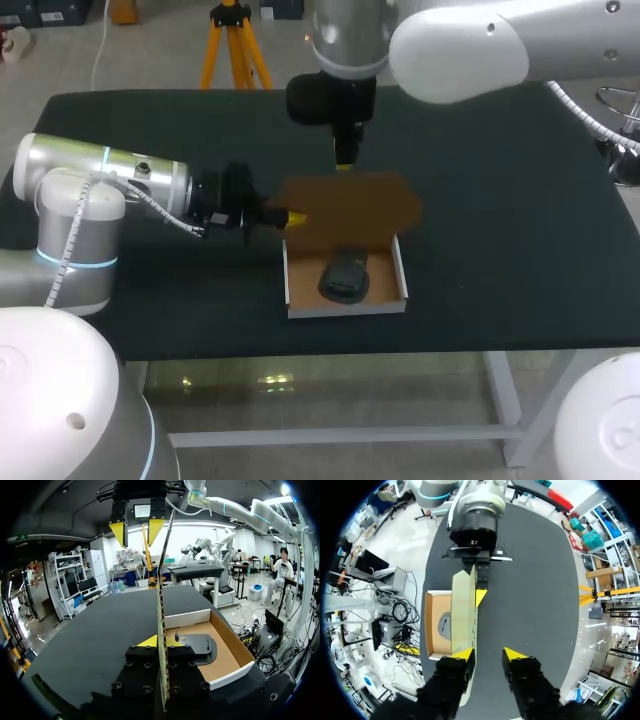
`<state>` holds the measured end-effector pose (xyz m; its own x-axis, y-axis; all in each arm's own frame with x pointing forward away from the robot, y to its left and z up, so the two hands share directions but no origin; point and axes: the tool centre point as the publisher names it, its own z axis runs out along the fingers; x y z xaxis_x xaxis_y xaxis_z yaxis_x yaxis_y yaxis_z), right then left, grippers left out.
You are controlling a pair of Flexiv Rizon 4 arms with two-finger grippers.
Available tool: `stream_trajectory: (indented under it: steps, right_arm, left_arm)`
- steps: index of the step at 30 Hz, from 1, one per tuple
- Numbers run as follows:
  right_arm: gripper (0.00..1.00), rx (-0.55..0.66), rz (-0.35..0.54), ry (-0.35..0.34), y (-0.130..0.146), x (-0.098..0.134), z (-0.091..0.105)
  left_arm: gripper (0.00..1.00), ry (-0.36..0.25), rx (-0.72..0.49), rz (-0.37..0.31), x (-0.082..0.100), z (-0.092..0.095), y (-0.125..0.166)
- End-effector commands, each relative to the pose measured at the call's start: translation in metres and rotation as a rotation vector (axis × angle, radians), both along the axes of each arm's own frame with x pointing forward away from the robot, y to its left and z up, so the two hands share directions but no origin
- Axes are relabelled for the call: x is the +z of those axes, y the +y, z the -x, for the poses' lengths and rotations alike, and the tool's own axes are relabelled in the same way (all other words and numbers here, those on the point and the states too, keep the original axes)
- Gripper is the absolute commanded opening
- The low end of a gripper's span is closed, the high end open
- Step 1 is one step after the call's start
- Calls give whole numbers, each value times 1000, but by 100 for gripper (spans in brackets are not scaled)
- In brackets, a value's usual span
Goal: Assemble the packaging by folding the flat box into shape, placing the metal phone stand inside, and closing the box properly
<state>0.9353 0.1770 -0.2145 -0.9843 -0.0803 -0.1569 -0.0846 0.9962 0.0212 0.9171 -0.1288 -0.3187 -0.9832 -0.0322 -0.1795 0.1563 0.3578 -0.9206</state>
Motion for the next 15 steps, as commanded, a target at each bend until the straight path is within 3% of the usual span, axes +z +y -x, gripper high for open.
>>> stream_trajectory:
  steps: [1,15]
  right_arm:
    - [40,9,-16,-5,-5,-3,7]
    - [40,37,-32,1,-5,-8,23]
  left_arm:
    - [0,-1,-1,1,0,0,0]
    - [0,-1,-1,1,0,0,0]
